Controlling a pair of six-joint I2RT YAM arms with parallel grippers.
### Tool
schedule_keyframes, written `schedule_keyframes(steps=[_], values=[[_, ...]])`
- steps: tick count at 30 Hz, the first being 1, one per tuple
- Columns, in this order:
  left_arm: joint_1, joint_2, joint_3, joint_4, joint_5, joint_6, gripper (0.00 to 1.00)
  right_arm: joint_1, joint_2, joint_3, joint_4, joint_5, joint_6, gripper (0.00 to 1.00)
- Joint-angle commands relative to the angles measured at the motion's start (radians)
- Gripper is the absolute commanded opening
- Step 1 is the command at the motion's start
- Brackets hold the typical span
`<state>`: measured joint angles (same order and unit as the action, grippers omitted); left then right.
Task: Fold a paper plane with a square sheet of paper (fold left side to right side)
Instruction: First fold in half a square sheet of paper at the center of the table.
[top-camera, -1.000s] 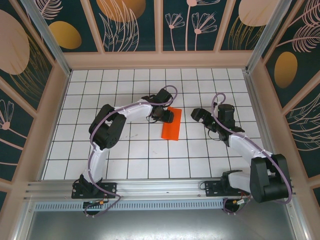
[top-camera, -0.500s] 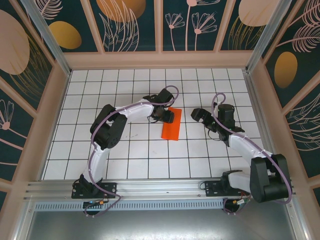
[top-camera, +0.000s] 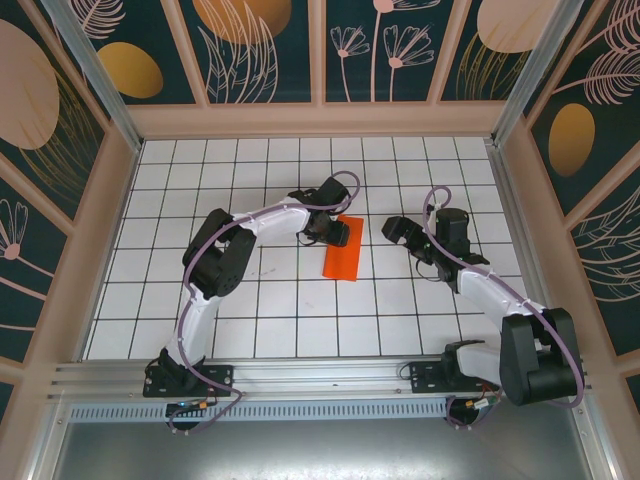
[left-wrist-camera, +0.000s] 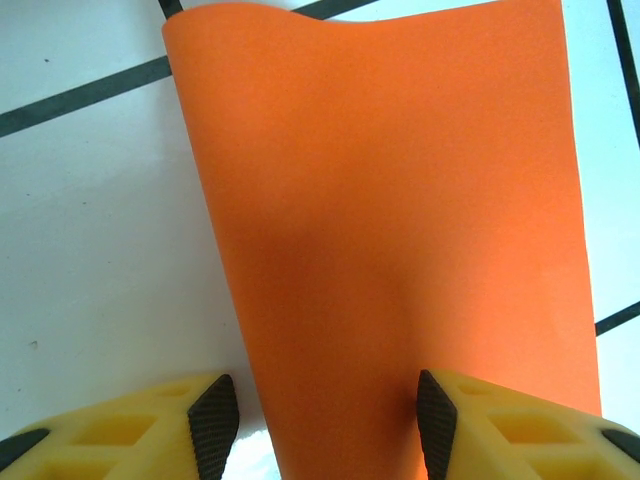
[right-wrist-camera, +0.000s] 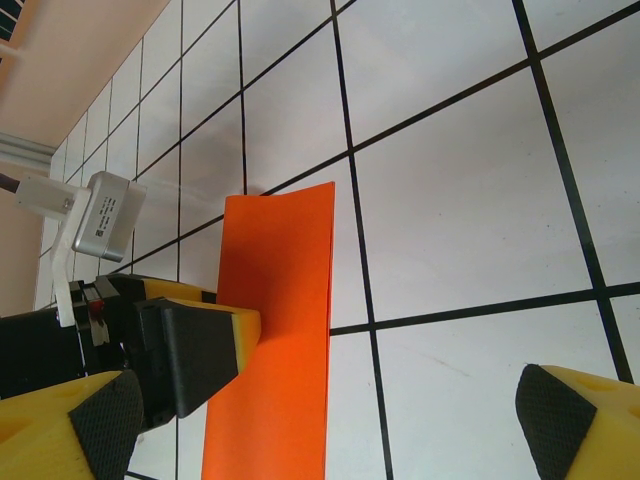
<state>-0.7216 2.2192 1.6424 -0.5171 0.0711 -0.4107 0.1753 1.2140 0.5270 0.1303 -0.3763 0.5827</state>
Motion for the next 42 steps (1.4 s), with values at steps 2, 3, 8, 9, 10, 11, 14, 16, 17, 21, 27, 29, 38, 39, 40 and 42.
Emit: schedule_keyframes(steps=[2,3,8,9,10,11,14,16,17,21,27,29,38,39,40,42], values=[[-0.025,0.113,-0.014,0.072,0.048,0.027,0.55,-0.007,-0.014,-0.007,-0.007,-0.012,-0.009,0.99],[-0.025,0.115,-0.015,0.073,0.049,0.026,0.56,-0.008,-0.014,-0.007,-0.007,-0.013,-0.009,0.99],[-0.026,0.115,-0.013,0.073,0.047,0.029,0.56,-0.007,-0.014,-0.01,-0.006,-0.017,-0.006,0.99],[-0.026,0.115,-0.013,0.073,0.047,0.029,0.56,-0.008,-0.014,-0.01,-0.005,-0.016,-0.007,0.99],[-0.027,0.115,-0.013,0.072,0.046,0.028,0.56,-0.008,-0.013,-0.01,-0.006,-0.018,-0.006,0.99],[-0.027,0.115,-0.013,0.072,0.046,0.029,0.56,-0.008,-0.013,-0.01,-0.006,-0.019,-0.006,0.99],[-0.027,0.115,-0.013,0.075,0.047,0.028,0.56,-0.008,-0.013,-0.012,-0.004,-0.02,-0.004,0.99],[-0.027,0.115,-0.013,0.074,0.047,0.029,0.56,-0.008,-0.011,-0.013,-0.003,-0.023,-0.003,0.99],[-0.027,0.115,-0.015,0.074,0.047,0.029,0.56,-0.007,-0.011,-0.014,-0.001,-0.025,-0.001,0.99],[-0.026,0.115,-0.015,0.075,0.053,0.025,0.56,-0.007,-0.008,-0.014,0.003,-0.026,0.002,0.99],[-0.027,0.115,-0.016,0.081,0.068,0.009,0.56,-0.007,-0.008,-0.016,0.005,-0.024,0.005,0.99],[-0.026,0.115,-0.018,0.083,0.07,0.006,0.56,-0.008,-0.008,-0.018,0.009,-0.024,0.006,0.99],[-0.027,0.12,-0.016,0.087,0.075,0.0,0.56,-0.006,-0.008,-0.022,0.012,-0.026,0.008,0.99],[-0.027,0.12,-0.016,0.086,0.075,0.0,0.56,-0.006,-0.008,-0.023,0.011,-0.026,0.008,0.99],[-0.026,0.12,-0.016,0.086,0.073,0.0,0.56,-0.005,-0.007,-0.024,0.011,-0.026,0.008,0.99],[-0.027,0.118,-0.016,0.087,0.067,-0.002,0.56,-0.006,-0.007,-0.025,0.011,-0.026,0.008,0.99]])
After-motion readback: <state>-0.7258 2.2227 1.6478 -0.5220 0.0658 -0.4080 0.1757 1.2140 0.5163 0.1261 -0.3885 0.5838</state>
